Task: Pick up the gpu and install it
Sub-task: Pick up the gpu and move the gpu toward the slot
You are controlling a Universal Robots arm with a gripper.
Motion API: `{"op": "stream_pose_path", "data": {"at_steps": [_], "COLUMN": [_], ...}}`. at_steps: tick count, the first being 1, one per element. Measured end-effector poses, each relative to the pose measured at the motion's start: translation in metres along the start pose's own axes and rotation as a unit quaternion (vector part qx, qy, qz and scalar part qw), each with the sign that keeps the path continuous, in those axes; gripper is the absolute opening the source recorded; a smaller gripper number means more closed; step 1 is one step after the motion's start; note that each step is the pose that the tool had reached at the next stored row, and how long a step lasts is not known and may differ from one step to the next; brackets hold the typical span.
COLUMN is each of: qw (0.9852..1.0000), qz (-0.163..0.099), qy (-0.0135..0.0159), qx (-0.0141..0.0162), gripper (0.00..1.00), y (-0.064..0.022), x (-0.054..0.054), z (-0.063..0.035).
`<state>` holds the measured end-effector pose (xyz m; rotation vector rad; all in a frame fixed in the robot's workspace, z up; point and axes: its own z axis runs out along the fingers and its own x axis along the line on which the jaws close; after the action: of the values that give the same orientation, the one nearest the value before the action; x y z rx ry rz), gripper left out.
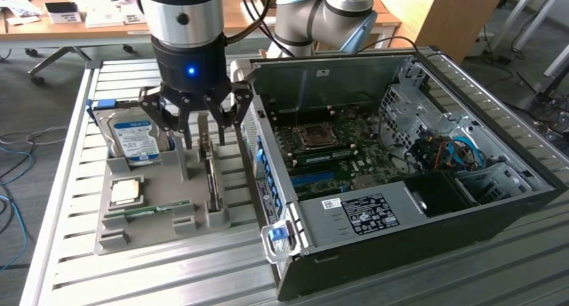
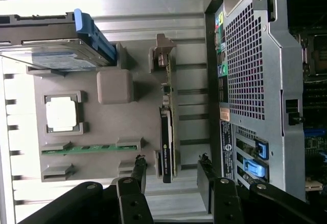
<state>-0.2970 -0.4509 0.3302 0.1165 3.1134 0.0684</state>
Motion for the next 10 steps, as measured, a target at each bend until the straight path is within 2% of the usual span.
{"op": "stream_pose_path", "data": {"at_steps": [10], "qw": [1.0000], "qz": [0.000], "qy": [0.0002], "qx": [0.0002], "gripper": [0.53], "y": [-0.0003], "x": [0.0002], "z": [0.0052]}}
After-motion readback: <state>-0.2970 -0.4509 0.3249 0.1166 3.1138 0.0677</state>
